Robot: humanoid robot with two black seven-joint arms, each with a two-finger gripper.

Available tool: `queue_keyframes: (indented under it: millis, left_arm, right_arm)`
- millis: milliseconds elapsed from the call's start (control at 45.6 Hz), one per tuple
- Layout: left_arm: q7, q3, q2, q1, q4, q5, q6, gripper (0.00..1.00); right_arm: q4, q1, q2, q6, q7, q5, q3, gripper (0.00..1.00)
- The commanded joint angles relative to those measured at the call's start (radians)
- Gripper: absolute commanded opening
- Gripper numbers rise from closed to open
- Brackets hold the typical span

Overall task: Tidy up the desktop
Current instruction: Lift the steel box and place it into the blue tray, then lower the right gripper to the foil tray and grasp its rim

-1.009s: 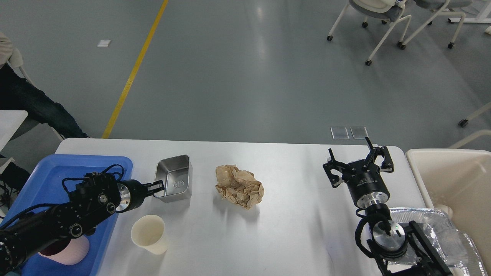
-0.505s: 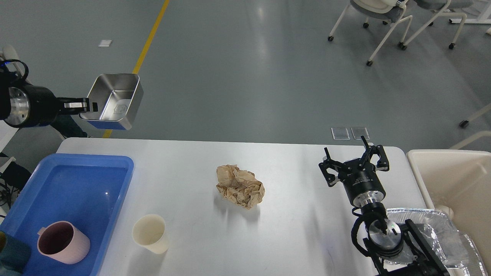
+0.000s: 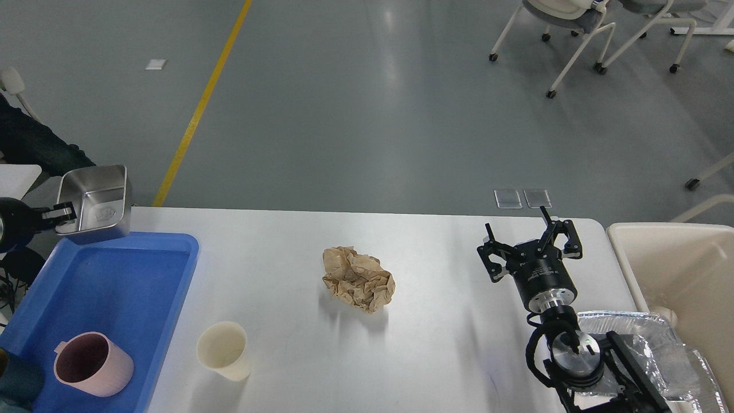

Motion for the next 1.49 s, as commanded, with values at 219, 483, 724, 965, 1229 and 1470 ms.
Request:
queue_keyframes:
  millis: [219, 483, 724, 965, 1229, 1470]
  left_arm:
    - [0.003, -0.002, -0.162, 0.177, 0.191, -0.009, 0.151, 0.09]
    - [0.003, -0.010, -0.217, 0.208, 0.243, -0.085, 0.179, 0.91]
    - [0.003, -0.124, -0.177, 0.156, 0.235, -0.433, 0.133, 0.97]
    - [-0.001, -0.421, -0.182, 0.125, 0.069, -0.889, 0.055, 0.97]
    - [-0.005, -0.746, -0.402, 0.335, -0.255, -0.932, 0.233, 0.97]
    - [-0.006, -0.985, -0.567, 0.547, -0.358, -0.932, 0.236, 0.97]
  right_arm:
    - [-0.002, 0.004, -0.001, 0.000, -0.001, -0.001, -0.007, 1.00]
    - [-0.002, 0.000, -0.007, 0.000, -0.001, -0.001, -0.005, 1.00]
    - [-0.002, 0.000, -0.009, 0.000, -0.001, 0.000, -0.007, 1.00]
    - [-0.003, 0.007, -0.010, 0.000, -0.001, -0.001, -0.008, 1.00]
    - [-0.026, 0.023, -0.068, -0.006, -0.003, -0.052, -0.021, 1.00]
    - [-0.035, 0.064, -0.263, 0.015, -0.001, -0.138, -0.066, 1.00]
